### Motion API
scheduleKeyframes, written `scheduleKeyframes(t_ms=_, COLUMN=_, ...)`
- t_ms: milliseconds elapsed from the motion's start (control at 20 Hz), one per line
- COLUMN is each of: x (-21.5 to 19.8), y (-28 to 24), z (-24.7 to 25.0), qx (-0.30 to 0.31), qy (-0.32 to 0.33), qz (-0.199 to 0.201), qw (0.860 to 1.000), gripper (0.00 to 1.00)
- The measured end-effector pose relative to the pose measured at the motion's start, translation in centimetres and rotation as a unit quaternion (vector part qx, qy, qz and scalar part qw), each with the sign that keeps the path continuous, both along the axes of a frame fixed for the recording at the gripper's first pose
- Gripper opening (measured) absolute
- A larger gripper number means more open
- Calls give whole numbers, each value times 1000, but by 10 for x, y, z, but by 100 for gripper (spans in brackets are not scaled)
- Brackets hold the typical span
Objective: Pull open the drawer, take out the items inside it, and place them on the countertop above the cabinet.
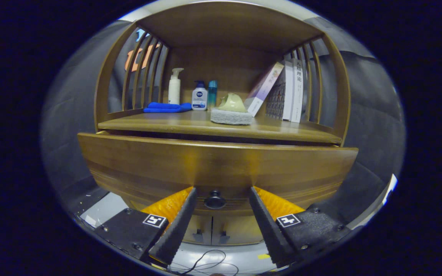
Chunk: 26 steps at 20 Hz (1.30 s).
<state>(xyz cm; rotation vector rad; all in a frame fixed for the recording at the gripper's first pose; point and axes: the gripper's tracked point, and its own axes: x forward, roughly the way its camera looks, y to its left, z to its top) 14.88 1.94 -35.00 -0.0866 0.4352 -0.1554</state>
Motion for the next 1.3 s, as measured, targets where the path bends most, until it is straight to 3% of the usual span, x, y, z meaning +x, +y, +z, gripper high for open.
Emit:
scheduleKeyframes(t_ms=700, x=41, y=-8, z=-1, qx=-40, qy=-8, qz=4, qw=999, gripper=93)
scheduleKeyframes(t_ms=1000, x=40, y=-8, z=-3, qx=-50, qy=-10, qz=1, qw=999, gripper=93)
scheduleKeyframes(t_ms=1300, x=39, y=-2, z=22, qx=-52, qy=-34, qz=33, qw=998, gripper=93)
